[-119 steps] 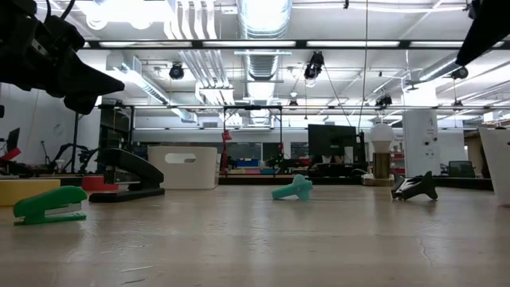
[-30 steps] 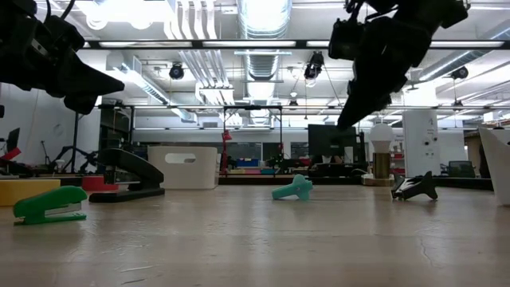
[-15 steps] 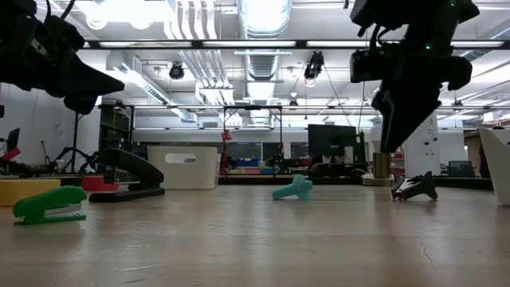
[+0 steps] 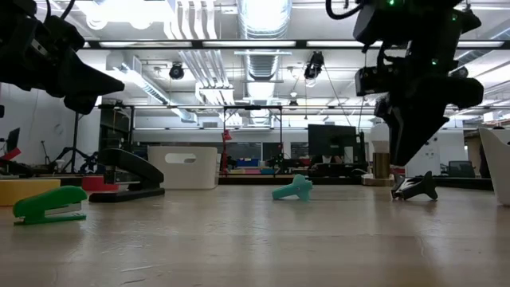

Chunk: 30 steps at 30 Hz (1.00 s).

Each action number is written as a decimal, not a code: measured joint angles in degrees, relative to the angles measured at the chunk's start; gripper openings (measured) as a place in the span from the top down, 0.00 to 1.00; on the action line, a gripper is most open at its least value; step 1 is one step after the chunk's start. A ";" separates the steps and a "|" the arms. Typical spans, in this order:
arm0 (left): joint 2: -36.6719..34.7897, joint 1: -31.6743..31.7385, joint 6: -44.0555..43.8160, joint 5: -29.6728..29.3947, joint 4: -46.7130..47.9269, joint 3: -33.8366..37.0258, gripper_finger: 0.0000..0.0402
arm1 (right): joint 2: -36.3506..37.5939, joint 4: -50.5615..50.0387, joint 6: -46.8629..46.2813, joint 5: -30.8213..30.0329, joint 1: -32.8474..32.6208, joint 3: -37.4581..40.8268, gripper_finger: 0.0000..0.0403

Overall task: Pick and place Stapler, Stapler remover, tape
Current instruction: Put the black staple remover into the top white bin

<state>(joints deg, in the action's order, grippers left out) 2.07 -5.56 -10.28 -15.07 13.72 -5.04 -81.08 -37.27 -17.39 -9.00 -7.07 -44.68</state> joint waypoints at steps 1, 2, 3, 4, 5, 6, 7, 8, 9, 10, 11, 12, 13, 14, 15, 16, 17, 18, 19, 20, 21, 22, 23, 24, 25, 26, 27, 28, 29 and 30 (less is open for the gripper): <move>0.00 0.02 0.00 0.00 0.00 0.00 0.92 | 0.00 0.62 0.76 -0.01 0.16 0.26 0.73; 0.00 0.02 -0.02 0.00 0.00 0.00 0.92 | 0.00 1.09 1.54 -0.01 0.30 0.43 0.73; 0.00 0.01 -0.02 -0.02 -0.01 0.00 0.92 | 0.00 1.51 2.09 0.01 0.54 0.63 0.73; 0.02 0.01 -0.01 -0.01 0.00 0.00 0.92 | 0.00 1.57 2.46 -0.01 0.84 0.69 0.73; 0.02 0.00 -0.02 -0.01 0.00 0.00 0.92 | 0.00 1.57 2.65 -0.05 1.09 0.69 0.73; 0.00 0.00 0.00 -0.02 0.00 0.00 0.92 | 0.00 1.63 2.81 -0.08 1.38 0.69 0.73; 0.01 0.00 -0.02 0.00 0.00 0.00 0.92 | 0.00 1.64 2.93 -0.14 1.58 0.70 0.73; 0.00 0.00 0.00 0.00 0.00 0.00 0.92 | 0.00 1.68 3.26 -0.17 1.62 0.79 0.73; 0.00 0.00 0.00 0.00 0.00 0.00 0.92 | 0.00 1.70 3.94 -0.14 1.72 0.95 0.73; 0.00 0.00 0.00 0.00 0.00 0.00 0.92 | 0.00 1.74 4.34 -0.12 1.73 1.19 0.73; 0.00 0.02 -0.02 -0.02 0.00 0.00 0.92 | 0.00 1.93 4.45 -0.09 1.76 1.53 0.73; 0.00 0.01 -0.01 -0.02 -0.01 0.00 0.92 | 0.00 2.18 4.53 -0.04 1.83 1.92 0.73; 0.00 0.01 0.00 -0.01 0.00 0.00 0.92 | 0.00 2.41 4.51 -0.03 1.88 2.40 0.73; 0.00 0.02 -0.02 0.00 -0.02 0.00 0.92 | 0.00 2.83 4.49 0.02 1.90 2.90 0.73; 0.00 0.01 -0.02 -0.01 0.00 0.00 0.92 | 0.00 3.50 4.49 0.03 1.90 3.38 0.73; 0.00 0.02 0.00 -0.02 -0.02 0.00 0.92 | 0.00 4.41 4.47 0.07 1.88 3.85 0.73; 0.00 0.00 -0.02 -0.02 0.00 0.00 0.92 | 0.00 5.34 4.47 0.09 1.86 4.19 0.73; 0.01 0.02 -0.01 -0.01 0.00 0.00 0.92 | 0.00 6.10 4.47 0.10 1.83 4.48 0.73; 0.02 0.02 -0.01 -0.02 0.00 0.00 0.92 | 0.00 6.48 4.45 0.10 1.83 4.63 0.73; 0.01 0.01 -0.01 -0.01 0.00 0.00 0.92 | 0.00 6.65 4.49 0.10 1.83 4.65 0.73; 0.00 0.02 0.00 0.00 0.00 0.00 0.92 | 0.00 6.71 4.51 0.10 1.85 4.65 0.73; 0.00 0.02 -0.02 -0.02 0.00 0.00 0.92 | 0.00 6.69 4.51 0.10 1.87 4.65 0.73; 0.00 0.02 0.00 -0.01 0.00 0.00 0.92 | 0.00 6.67 4.53 0.10 1.87 4.65 0.73; 0.00 0.01 -0.02 -0.02 0.00 0.00 0.92 | 0.00 6.58 4.51 0.11 1.87 4.65 0.73; 0.00 0.02 0.00 0.00 0.00 0.00 0.92 | 0.00 6.39 4.53 0.11 1.87 4.65 0.73; 0.00 0.02 -0.02 0.00 -0.02 0.00 0.92 | 0.00 6.28 4.52 0.12 1.87 4.68 0.73; 0.00 0.01 -0.02 -0.02 -0.02 0.00 0.92 | 0.00 6.30 4.52 0.12 1.87 4.79 0.73; 0.00 0.02 0.00 0.00 -0.01 0.00 0.92 | -0.04 6.32 4.52 0.13 1.87 4.96 0.73; 0.00 0.00 -0.01 -0.01 0.00 0.00 0.92 | -0.10 6.33 4.51 0.15 1.87 5.10 0.73; 0.00 0.01 0.00 -0.02 0.00 0.00 0.92 | -0.16 6.41 4.45 0.19 1.87 5.27 0.73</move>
<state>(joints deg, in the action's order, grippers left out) 2.07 -5.55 -10.29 -15.09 13.72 -5.04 -81.23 -30.87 -12.94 -8.82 -5.19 -39.41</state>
